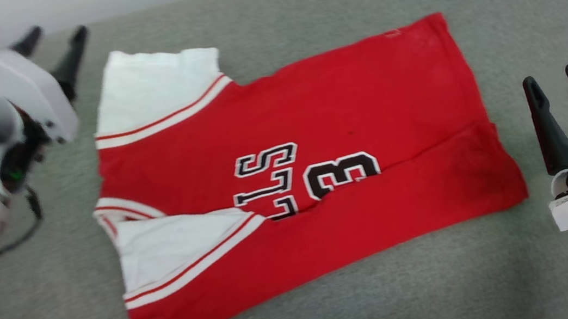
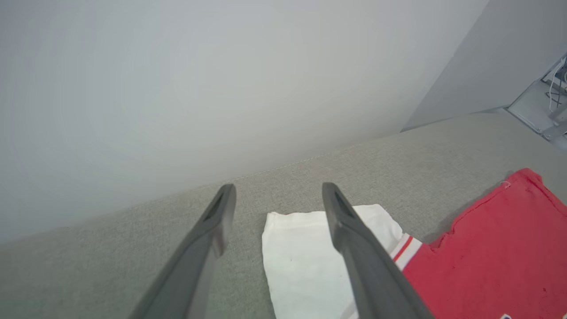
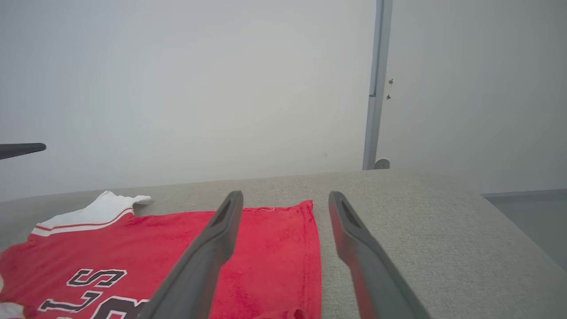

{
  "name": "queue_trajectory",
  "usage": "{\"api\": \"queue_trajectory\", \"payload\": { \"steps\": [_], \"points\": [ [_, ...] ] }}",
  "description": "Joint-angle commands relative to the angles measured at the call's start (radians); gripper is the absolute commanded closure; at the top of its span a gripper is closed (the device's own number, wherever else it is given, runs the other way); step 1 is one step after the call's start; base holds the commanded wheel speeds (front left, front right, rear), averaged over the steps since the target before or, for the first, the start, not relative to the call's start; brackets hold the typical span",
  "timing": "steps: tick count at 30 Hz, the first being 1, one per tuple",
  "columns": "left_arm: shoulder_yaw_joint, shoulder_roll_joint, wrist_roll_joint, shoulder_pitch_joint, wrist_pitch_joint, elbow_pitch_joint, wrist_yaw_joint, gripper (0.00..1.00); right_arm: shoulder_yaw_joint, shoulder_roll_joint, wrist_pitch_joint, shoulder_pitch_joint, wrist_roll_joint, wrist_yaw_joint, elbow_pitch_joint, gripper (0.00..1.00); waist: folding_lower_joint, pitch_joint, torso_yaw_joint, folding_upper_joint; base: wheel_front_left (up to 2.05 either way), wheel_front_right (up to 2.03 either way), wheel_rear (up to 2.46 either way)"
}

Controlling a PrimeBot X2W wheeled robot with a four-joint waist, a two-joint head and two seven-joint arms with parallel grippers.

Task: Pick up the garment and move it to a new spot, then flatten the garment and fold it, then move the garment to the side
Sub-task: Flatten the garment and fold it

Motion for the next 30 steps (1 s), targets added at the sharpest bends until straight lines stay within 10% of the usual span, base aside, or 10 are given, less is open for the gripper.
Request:
{"api": "queue_trajectory", "payload": {
  "steps": [1,19,21,24,30],
  "points": [
    [-0.011,-0.008,0.017,-0.044,0.031,0.051,-0.019,0.0,0.008,0.008,-0.012,-0.002,0.0,-0.002,-0.007,0.0,0.0,0.06,-0.076,0.0,0.0,0.0,0.0],
    [-0.102,0.021,-0.063,-0.246,0.657,0.345,-0.102,0.0,0.073,0.003,-0.023,-0.027,0.022,-0.002,-0.039,0.0,0.0,0.191,-0.225,0.0,0.0,0.0,0.0],
    [-0.101,0.009,-0.081,-0.242,0.695,0.338,-0.103,0.25,0.069,0.002,-0.023,-0.029,0.022,-0.002,-0.038,0.0,0.0,0.196,-0.222,0.0,0.0,0.0,0.0],
    [-0.108,-0.005,-0.088,-0.246,0.719,0.327,-0.104,1.0,0.076,-0.005,-0.008,-0.044,0.017,-0.002,-0.037,0.0,0.0,0.2,-0.212,0.0,0.0,0.0,0.0],
    [-0.116,-0.013,-0.091,-0.263,0.735,0.305,-0.102,1.0,0.113,-0.037,0.095,-0.141,0.039,-0.002,-0.038,0.0,0.0,0.209,-0.184,0.0,0.0,0.0,0.0]
  ]
}}
